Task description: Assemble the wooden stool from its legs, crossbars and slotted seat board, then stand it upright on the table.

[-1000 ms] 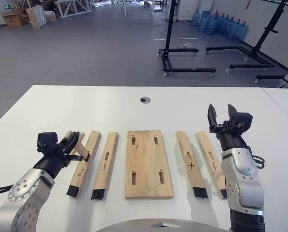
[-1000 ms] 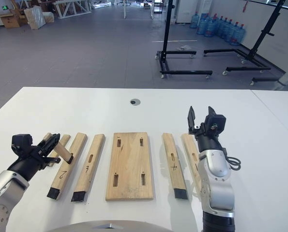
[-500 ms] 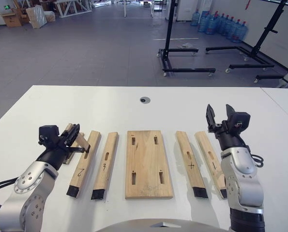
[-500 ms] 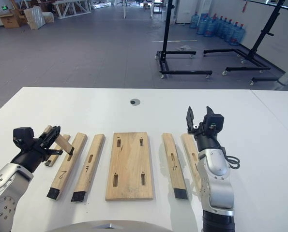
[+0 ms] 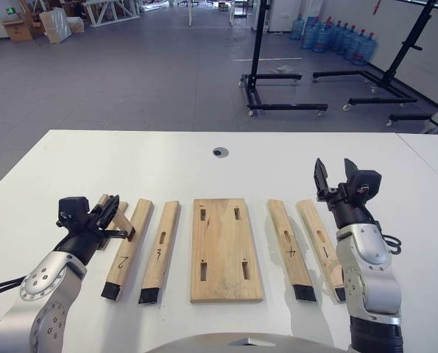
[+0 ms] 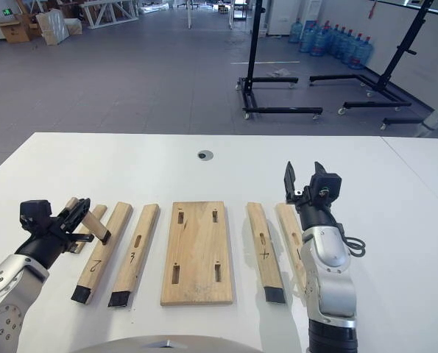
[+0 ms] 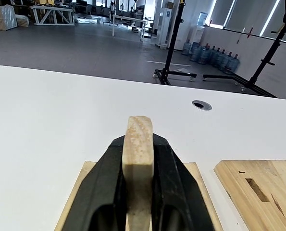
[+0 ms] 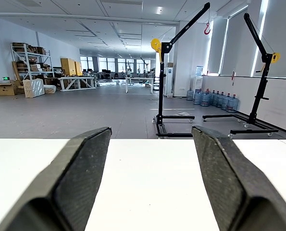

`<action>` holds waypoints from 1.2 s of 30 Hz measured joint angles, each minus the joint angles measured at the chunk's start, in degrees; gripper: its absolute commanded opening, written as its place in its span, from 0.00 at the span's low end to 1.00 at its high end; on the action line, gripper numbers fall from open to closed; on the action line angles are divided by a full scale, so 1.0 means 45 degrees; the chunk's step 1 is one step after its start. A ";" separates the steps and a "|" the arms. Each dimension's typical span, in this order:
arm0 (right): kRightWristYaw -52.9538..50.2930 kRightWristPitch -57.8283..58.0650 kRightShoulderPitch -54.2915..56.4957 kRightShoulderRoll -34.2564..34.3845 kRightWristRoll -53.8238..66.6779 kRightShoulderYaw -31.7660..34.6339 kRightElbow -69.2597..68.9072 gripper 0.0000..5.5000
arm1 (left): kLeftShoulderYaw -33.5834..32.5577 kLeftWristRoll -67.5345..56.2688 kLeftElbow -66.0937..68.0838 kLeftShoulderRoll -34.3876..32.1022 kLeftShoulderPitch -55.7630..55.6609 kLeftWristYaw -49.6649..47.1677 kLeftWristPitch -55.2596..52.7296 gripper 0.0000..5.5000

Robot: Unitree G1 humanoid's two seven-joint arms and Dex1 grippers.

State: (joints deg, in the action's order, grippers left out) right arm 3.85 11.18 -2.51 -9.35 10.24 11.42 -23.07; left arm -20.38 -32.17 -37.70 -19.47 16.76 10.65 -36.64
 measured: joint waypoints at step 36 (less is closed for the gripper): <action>0.0280 -0.0029 0.1000 -0.0279 0.0062 -0.0174 0.0771 0.56 | 0.1268 0.2157 0.2402 -0.0388 -0.1573 0.1084 0.2282 0.37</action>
State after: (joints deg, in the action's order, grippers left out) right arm 5.11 11.05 1.99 -10.60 10.52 10.64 -19.60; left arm -14.67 -22.46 -26.90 -21.22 9.68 15.53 -26.37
